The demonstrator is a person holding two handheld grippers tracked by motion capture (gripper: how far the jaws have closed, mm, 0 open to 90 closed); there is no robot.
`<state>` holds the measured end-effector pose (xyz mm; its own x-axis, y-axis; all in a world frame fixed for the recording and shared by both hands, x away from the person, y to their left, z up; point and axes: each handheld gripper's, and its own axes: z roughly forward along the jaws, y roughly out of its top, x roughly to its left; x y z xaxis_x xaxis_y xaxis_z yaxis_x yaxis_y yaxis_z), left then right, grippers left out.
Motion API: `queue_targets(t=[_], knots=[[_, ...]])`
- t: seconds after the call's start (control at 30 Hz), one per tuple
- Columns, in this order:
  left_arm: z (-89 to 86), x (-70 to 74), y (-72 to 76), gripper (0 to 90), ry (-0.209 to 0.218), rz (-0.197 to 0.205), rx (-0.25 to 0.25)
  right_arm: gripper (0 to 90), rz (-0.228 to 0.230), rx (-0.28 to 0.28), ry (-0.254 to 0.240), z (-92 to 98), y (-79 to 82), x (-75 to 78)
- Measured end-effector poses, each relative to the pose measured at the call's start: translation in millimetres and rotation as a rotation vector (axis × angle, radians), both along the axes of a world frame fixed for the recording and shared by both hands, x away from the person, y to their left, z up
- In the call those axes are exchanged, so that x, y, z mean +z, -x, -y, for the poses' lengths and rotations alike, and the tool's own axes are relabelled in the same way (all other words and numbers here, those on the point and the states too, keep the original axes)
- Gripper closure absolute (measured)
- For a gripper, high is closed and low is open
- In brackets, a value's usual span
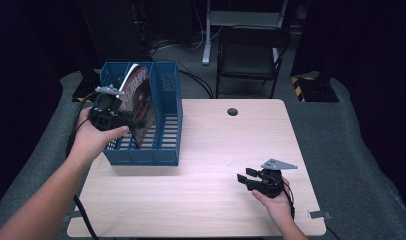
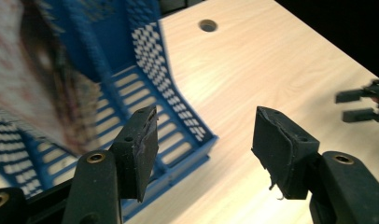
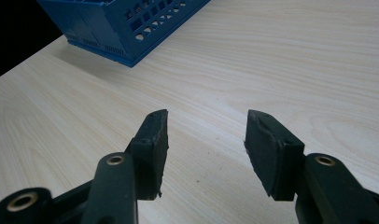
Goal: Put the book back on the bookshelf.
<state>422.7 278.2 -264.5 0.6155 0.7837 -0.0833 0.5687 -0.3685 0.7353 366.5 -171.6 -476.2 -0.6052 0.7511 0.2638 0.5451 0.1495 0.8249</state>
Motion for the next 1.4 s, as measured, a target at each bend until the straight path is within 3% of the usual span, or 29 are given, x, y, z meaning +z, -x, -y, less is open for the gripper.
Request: queue_targets(t=[0.2, 0.53, 0.63, 0.83, 1.17, 1.4], knots=[[16.1, -12.5, 10.9, 40.6, 0.004, -0.014, -0.074, 48.9, -0.003, -0.001, 0.004, -0.8, 0.9, 0.6], [30.7, -39.0, 17.4, 40.6, 0.0, -0.016, -0.123, 48.6, 0.006, 0.0, 0.01, -1.1, 2.4, 2.7], [35.7, -53.6, 20.6, 40.6, 0.009, -0.022, -0.132, 48.3, 0.008, 0.0, 0.012, -1.9, 3.3, 4.0], [48.0, -84.7, 31.2, 40.6, -0.025, -0.021, -0.168, 47.8, 0.01, 0.007, 0.022, -3.3, 3.3, 3.4], [66.4, -125.2, 46.8, 40.6, -0.029, -0.022, -0.199, 47.8, 0.011, -0.001, 0.026, -1.2, 4.5, 3.8], [69.7, -155.4, 55.8, 40.6, 0.021, -0.048, -0.19, 47.8, 0.011, -0.003, 0.02, -0.4, 4.8, 3.7]])
